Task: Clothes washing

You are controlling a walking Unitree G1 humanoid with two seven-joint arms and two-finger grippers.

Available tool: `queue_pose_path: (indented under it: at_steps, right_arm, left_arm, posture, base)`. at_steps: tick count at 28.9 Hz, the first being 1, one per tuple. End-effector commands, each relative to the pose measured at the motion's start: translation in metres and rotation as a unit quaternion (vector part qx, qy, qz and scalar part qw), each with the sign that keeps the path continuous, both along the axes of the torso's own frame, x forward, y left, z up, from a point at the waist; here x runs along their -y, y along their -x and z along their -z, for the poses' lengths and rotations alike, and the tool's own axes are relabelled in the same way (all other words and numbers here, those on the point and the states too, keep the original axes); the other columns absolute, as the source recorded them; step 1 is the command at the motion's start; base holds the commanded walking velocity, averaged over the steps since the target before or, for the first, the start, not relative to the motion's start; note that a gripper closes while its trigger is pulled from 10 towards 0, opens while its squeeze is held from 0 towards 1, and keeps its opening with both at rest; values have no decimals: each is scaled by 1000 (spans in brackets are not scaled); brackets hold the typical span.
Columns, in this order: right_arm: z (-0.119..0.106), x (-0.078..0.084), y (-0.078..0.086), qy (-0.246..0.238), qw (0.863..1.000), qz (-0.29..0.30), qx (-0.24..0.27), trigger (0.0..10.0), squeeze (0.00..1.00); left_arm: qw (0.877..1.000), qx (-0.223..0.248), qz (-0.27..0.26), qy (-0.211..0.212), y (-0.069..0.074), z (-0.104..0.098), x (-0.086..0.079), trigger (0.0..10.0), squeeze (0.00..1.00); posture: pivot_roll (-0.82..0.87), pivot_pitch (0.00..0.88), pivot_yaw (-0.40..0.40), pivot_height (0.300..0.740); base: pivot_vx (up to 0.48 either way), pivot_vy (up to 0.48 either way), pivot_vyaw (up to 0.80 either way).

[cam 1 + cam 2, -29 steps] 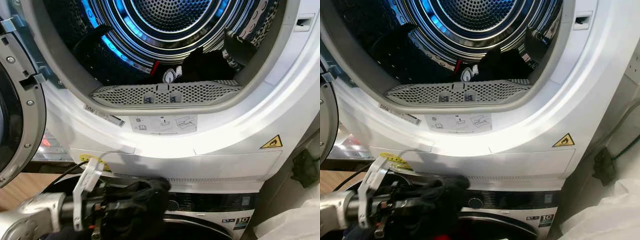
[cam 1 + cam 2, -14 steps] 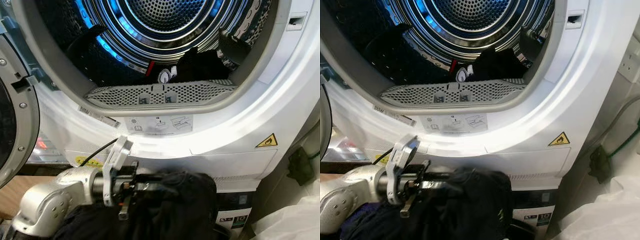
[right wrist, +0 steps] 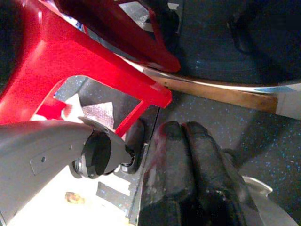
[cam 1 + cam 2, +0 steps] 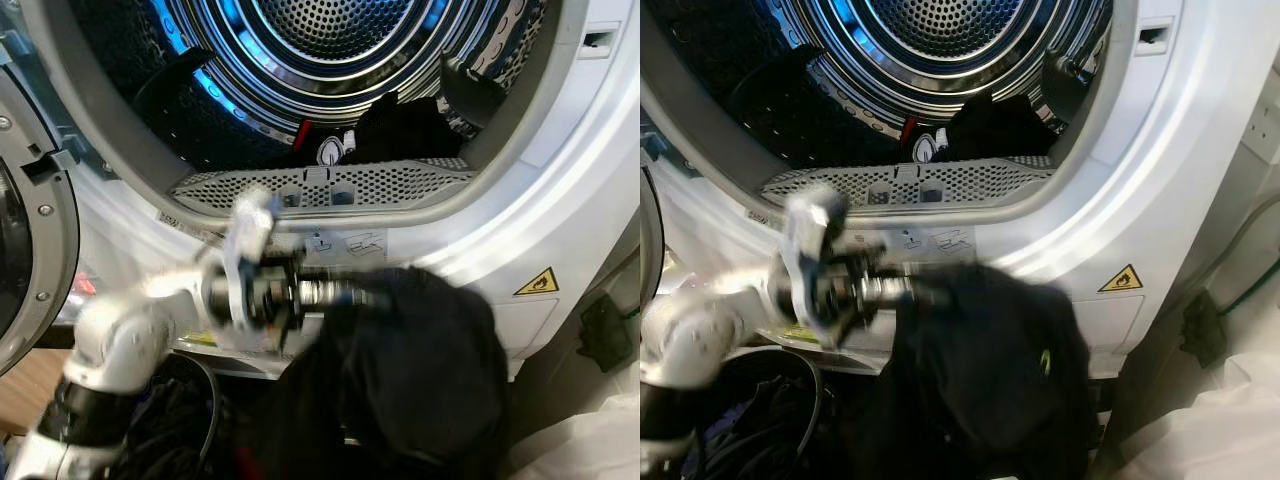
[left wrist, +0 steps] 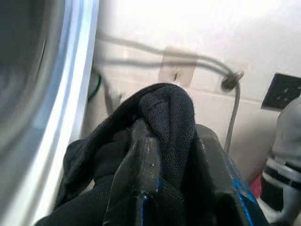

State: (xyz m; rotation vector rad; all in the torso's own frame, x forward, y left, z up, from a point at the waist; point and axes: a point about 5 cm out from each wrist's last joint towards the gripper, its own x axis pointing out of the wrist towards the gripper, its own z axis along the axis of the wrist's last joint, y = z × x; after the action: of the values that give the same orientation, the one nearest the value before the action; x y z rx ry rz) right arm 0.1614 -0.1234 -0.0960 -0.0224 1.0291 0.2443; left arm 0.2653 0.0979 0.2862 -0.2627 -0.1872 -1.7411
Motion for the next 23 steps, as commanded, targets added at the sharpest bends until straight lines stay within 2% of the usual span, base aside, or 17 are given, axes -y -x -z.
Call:
queue_pose_path:
  at_steps: [1,3,7,9,12,13,14,15,16,18,19,23]
  right_arm:
    - [1,-7,2,-11,1000,4,-3,10000,0]
    - [1,-8,3,-12,1000,5,-4,10000,0]
    - [0,-8,2,-11,1000,3,-3,10000,0]
    - [0,-8,2,-11,1000,3,-3,10000,0]
    - [0,-8,2,-10,1000,4,-3,10000,0]
    - [0,-8,2,-10,1000,5,-3,10000,0]
    - [0,-8,1,-10,1000,5,-3,10000,0]
    - [0,-8,1,-10,1000,5,-3,10000,0]
    - [0,-8,1,-9,1000,4,-2,10000,0]
    - [0,-8,1,-9,1000,4,-2,10000,0]
    - [0,-8,1,-9,1000,4,-1,10000,0]
    - [0,-8,0,-9,1000,6,-1,10000,0]
  left_arm:
    - [999,31,1,19,-1,-16,-4,0,0]
    - [997,60,4,40,-7,-38,-4,0,0]
    - [994,91,8,54,-15,-58,-5,0,0]
    - [993,102,-1,52,-21,-64,-4,0,0]
    - [988,135,-33,72,-33,-87,-3,0,0]
    - [981,143,-88,97,-46,-102,-2,0,0]
    - [975,153,-117,114,-52,-111,-2,0,0]
    - [960,179,-165,137,-59,-124,-3,0,0]
    - [952,180,-195,152,-64,-132,-4,0,0]
    - [940,190,-225,174,-69,-144,-5,0,0]
    - [926,200,-259,188,-75,-157,-5,0,0]
    - [904,241,-289,203,-77,-172,-4,0,0]
  posture:
    - [105,0,137,740]
    - [107,0,137,740]
    - [106,0,137,740]
    - [105,0,137,740]
    - [99,0,136,740]
    - [98,0,137,740]
    - [94,0,138,740]
    - [94,0,138,740]
    - [94,0,138,740]
    - [88,0,139,740]
    - [89,0,136,740]
    - [84,0,136,740]
  base:
    - [0,0,0]
    - [0,0,0]
    - [0,0,0]
    - [0,0,0]
    - [0,0,0]
    - [0,0,0]
    - [0,0,0]
    - [0,0,0]
    - [0,0,0]
    - [0,0,0]
    - [0,0,0]
    - [0,0,0]
